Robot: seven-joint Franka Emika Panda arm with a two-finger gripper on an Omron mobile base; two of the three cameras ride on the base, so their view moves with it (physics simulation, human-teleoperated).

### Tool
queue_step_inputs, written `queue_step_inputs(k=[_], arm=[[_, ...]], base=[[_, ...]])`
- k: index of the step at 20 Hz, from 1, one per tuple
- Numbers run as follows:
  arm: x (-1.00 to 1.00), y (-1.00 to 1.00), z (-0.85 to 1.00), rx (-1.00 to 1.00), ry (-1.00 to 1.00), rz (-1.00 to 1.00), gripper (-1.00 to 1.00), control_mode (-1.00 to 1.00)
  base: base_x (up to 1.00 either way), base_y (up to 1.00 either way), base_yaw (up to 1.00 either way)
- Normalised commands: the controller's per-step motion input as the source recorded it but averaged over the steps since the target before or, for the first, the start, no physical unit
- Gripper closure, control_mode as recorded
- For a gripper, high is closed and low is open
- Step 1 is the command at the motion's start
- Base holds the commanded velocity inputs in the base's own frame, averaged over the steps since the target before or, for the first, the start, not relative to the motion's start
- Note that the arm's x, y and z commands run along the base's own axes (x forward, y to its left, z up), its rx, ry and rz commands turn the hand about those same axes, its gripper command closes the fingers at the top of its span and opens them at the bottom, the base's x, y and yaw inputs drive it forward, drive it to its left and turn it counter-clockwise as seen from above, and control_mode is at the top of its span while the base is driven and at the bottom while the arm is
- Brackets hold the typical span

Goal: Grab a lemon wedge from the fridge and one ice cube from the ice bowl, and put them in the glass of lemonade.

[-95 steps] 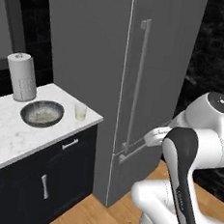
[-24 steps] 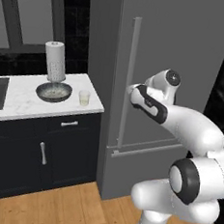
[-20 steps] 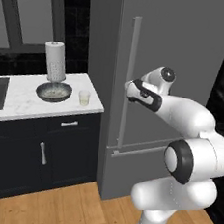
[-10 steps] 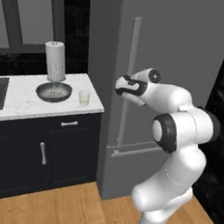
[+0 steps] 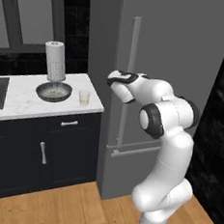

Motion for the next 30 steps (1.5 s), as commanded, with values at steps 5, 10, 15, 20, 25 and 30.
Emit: queue_step_inputs(k=[5,10,15,20,25,30], arm=[[1.0,-0.41,-0.01,0.04,0.03,0.0,-1.0,-1.0],[0.87,-0.22,0.06,0.04,0.16,0.05,1.0,-1.0],[-0.17,-0.34,0.46,0.0,0.31,0.0,1.0,-1.0],[-0.86,-0.88,0.62,0.07,0.21,0.03,1.0,-1.0],[-1.0,-0.88,0.65,0.08,0.19,0.08,1.0,-1.0],[-1.0,-0.85,0.66,0.08,0.2,0.08,1.0,-1.0]], base=[[0.0,0.0,0.0],[0.0,0.0,0.0],[0.0,0.0,0.0],[0.0,0.0,0.0],[0.0,0.0,0.0],[0.0,0.0,0.0]])
